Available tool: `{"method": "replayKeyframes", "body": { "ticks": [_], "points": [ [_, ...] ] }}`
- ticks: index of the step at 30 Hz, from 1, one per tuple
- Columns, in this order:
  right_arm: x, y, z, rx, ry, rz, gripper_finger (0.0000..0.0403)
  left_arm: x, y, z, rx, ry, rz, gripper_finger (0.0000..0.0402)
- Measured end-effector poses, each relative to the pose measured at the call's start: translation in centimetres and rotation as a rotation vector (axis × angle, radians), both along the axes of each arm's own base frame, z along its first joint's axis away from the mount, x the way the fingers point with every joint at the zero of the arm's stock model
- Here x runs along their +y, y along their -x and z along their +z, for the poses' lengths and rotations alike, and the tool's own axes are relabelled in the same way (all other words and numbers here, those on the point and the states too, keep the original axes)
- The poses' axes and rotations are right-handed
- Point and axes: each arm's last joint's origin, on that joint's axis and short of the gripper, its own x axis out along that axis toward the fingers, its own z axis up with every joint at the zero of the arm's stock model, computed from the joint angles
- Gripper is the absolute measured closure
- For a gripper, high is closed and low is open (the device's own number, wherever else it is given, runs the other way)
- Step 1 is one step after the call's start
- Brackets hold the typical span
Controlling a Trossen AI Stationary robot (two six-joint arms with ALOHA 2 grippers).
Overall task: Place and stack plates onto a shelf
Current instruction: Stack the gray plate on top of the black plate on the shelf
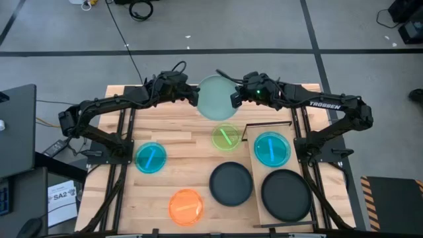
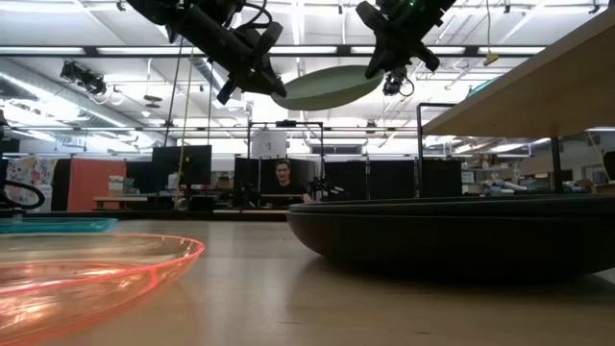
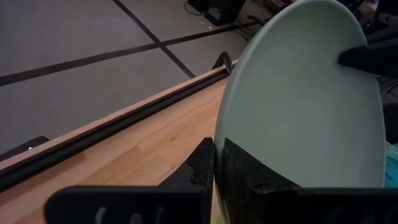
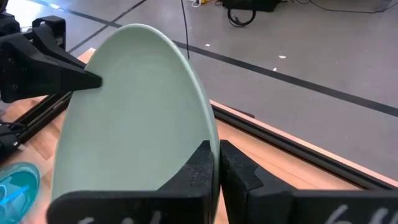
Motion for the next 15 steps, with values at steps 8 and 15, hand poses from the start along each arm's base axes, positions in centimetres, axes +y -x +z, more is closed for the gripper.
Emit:
{"method": "replayKeyframes", "body": {
  "ticks": [8,15],
  "points": [
    [-0.18,0.01,0.03,-0.006,-0.006,0.008,0.0382,0.02,-0.11,0.24,-0.01,-0.034,-0.023,0.0357],
    [-0.12,0.0,-0.01,0.01,0.001,0.029,0.0384,-0.36,-0.32,0.29,0.004,-0.067,-0.085,0.0302]
  ]
}}
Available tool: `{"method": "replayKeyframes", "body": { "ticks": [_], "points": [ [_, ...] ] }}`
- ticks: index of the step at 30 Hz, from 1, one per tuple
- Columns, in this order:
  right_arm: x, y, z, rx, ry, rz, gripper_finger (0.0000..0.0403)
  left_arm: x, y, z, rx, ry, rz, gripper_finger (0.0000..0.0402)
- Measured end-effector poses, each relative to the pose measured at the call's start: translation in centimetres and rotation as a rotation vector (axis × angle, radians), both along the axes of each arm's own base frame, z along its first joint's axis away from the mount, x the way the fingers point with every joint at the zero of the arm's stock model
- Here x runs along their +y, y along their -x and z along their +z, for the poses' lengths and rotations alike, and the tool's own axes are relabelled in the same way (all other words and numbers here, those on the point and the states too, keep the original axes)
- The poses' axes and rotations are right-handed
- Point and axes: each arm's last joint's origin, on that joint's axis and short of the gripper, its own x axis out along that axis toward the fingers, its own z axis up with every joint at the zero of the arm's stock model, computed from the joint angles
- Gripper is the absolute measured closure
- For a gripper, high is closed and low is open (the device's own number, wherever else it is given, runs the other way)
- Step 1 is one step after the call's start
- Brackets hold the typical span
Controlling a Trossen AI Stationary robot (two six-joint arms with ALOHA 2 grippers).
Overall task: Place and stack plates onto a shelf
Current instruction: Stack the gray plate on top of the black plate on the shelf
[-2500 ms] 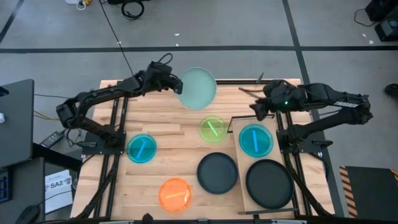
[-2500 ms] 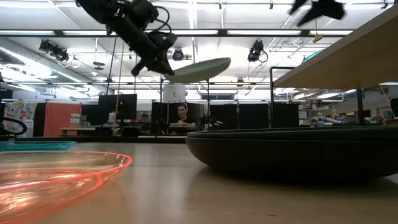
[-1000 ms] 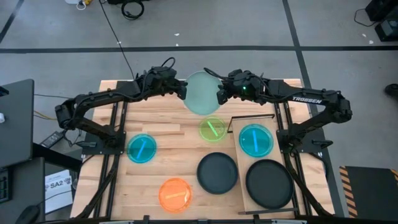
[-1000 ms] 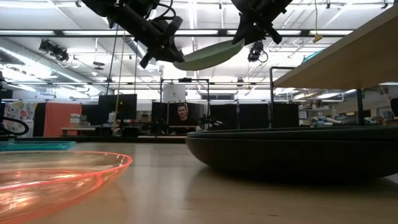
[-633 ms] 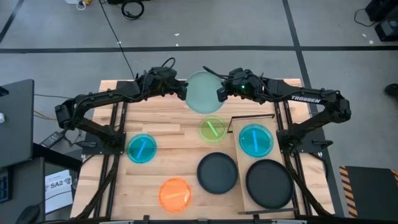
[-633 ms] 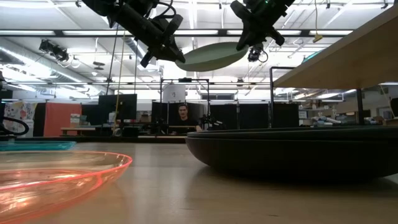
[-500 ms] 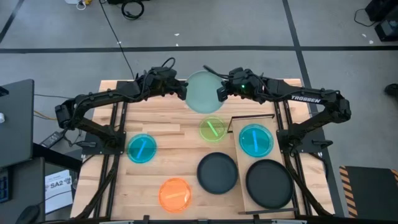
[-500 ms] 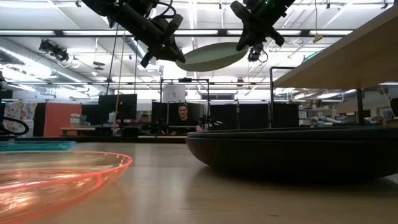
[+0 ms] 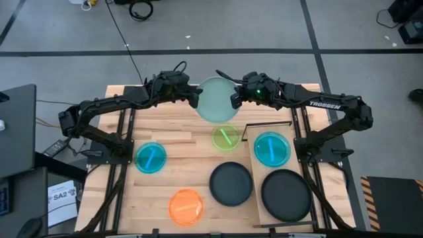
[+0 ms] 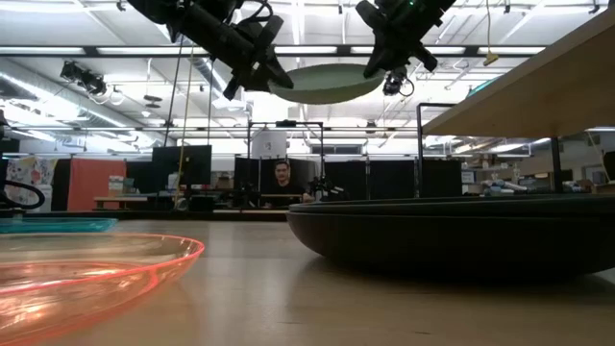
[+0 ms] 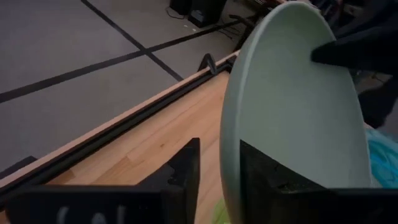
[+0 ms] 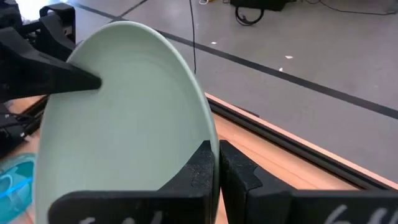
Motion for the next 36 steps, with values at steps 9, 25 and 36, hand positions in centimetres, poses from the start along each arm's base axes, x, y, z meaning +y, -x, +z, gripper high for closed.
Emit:
{"method": "replayKeyframes", "body": {
  "ticks": [9,25,36],
  "points": [
    [-0.8,0.6,0.0,0.017,-0.009,-0.024,0.0385,-1.2,-0.6,0.0,-0.002,-0.008,-0.042,0.0256],
    [-2.3,4.6,1.9,0.02,0.02,-0.13,0.0385,-1.6,-0.8,0.0,-0.004,-0.005,-0.057,0.0253],
    [-1.3,9.1,4.2,-0.027,0.028,-0.173,0.0385,-1.6,-0.8,0.0,-0.003,-0.005,-0.057,0.0253]
  ]
}}
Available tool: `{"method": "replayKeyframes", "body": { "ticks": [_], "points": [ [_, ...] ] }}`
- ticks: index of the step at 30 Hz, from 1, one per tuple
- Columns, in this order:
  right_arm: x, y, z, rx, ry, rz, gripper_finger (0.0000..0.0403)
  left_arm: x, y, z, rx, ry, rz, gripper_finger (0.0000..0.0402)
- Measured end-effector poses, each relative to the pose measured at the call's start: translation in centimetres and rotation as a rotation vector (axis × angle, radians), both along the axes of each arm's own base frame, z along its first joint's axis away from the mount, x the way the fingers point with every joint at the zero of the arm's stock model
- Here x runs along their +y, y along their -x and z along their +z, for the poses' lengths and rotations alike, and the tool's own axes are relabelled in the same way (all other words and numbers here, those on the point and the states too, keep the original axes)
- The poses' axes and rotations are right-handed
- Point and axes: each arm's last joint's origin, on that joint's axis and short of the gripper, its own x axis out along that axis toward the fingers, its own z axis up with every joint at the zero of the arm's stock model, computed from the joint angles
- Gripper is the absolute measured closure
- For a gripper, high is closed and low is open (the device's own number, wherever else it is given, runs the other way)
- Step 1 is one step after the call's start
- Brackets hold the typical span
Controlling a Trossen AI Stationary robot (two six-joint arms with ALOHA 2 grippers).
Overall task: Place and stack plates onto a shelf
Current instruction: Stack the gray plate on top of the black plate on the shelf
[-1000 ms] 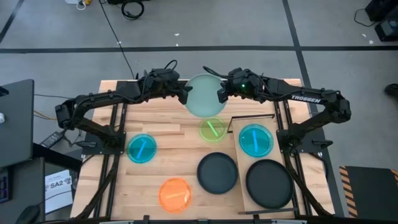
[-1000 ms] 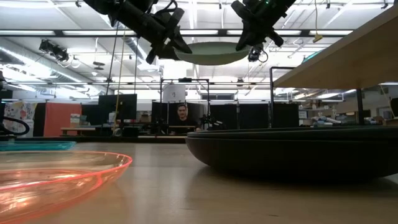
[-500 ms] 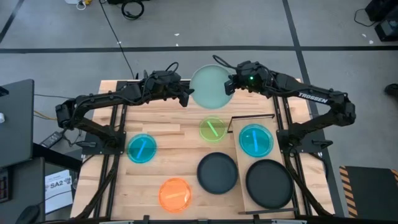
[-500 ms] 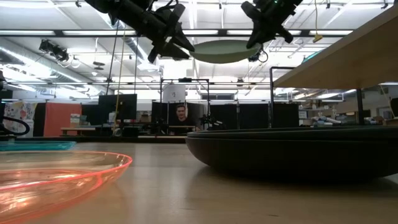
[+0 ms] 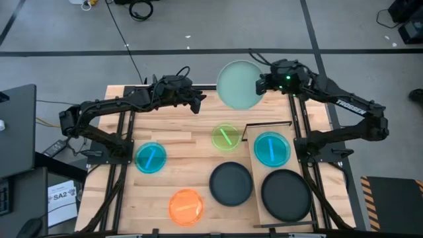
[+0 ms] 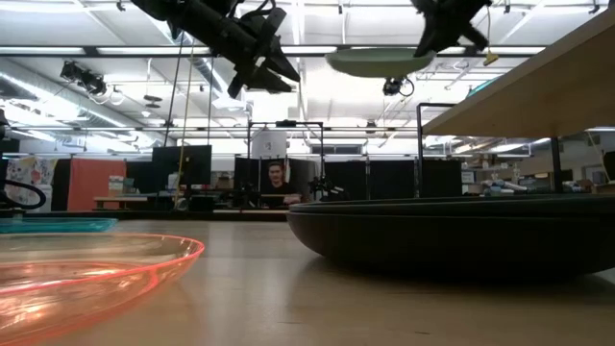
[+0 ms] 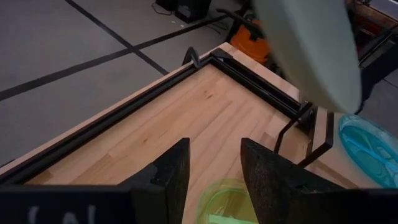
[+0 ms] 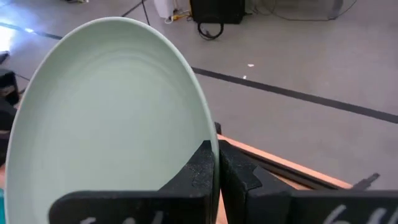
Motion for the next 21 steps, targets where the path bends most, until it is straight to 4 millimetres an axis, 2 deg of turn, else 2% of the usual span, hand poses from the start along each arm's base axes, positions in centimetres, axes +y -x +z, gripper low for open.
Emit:
{"method": "replayKeyframes", "body": {
  "ticks": [4,11,16,21],
  "points": [
    [1.1,1.9,0.7,-0.054,-0.06,0.041,0.0385,0.0,0.0,0.0,0.008,-0.017,-0.007,0.0253],
    [3.6,4.5,1.1,-0.161,-0.267,0.208,0.0385,0.0,0.0,0.0,0.009,-0.019,-0.009,0.0253],
    [5.5,5.4,0.9,-0.165,-0.424,0.331,0.0385,0.0,0.0,0.0,0.009,-0.019,-0.009,0.0253],
    [7.6,5.6,-0.1,-0.068,-0.567,0.394,0.0385,0.0,0.0,0.0,0.009,-0.019,-0.009,0.0253]
  ]
}}
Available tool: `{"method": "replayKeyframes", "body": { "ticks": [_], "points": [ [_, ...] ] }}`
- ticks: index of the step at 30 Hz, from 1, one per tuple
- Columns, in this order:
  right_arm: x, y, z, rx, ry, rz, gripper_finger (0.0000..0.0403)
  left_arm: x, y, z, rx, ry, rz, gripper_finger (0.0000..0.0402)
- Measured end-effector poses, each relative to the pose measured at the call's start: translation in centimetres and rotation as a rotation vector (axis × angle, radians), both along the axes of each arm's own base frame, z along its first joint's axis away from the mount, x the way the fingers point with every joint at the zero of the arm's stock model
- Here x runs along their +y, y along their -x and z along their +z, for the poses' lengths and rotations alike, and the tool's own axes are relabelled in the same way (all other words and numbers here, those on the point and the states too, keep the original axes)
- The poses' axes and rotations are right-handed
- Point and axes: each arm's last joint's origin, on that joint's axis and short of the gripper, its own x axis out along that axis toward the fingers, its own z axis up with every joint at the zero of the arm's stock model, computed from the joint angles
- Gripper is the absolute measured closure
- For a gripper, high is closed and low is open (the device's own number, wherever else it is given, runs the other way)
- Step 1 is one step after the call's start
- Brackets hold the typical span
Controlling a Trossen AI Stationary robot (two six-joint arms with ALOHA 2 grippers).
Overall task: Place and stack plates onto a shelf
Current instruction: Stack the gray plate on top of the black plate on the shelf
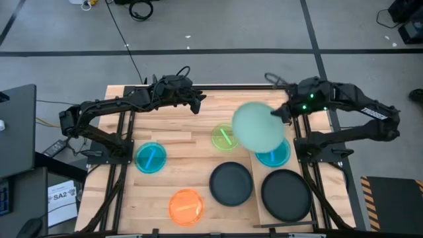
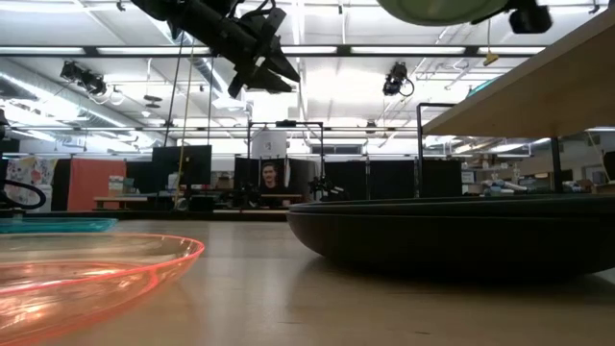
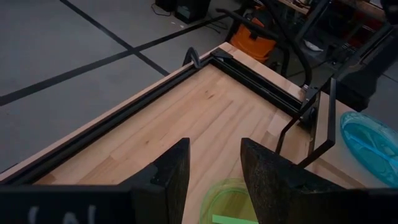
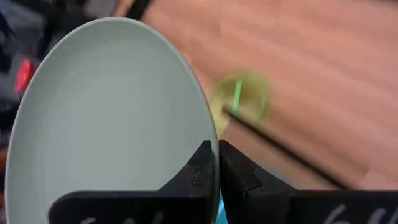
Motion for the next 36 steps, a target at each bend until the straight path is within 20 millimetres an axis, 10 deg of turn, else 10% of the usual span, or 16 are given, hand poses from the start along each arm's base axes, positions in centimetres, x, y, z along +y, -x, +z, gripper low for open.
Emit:
{"method": "replayKeyframes", "body": {
  "ticks": [15,36],
  "points": [
    [7.5,-2.0,-1.8,0.188,-0.11,0.346,0.0384,0.0,0.0,0.0,0.005,0.002,0.0,0.0253],
    [12.2,1.4,-3.7,0.444,0.033,0.431,0.0383,0.0,0.0,-0.1,0.006,0.003,0.0,0.0253]
  ]
}}
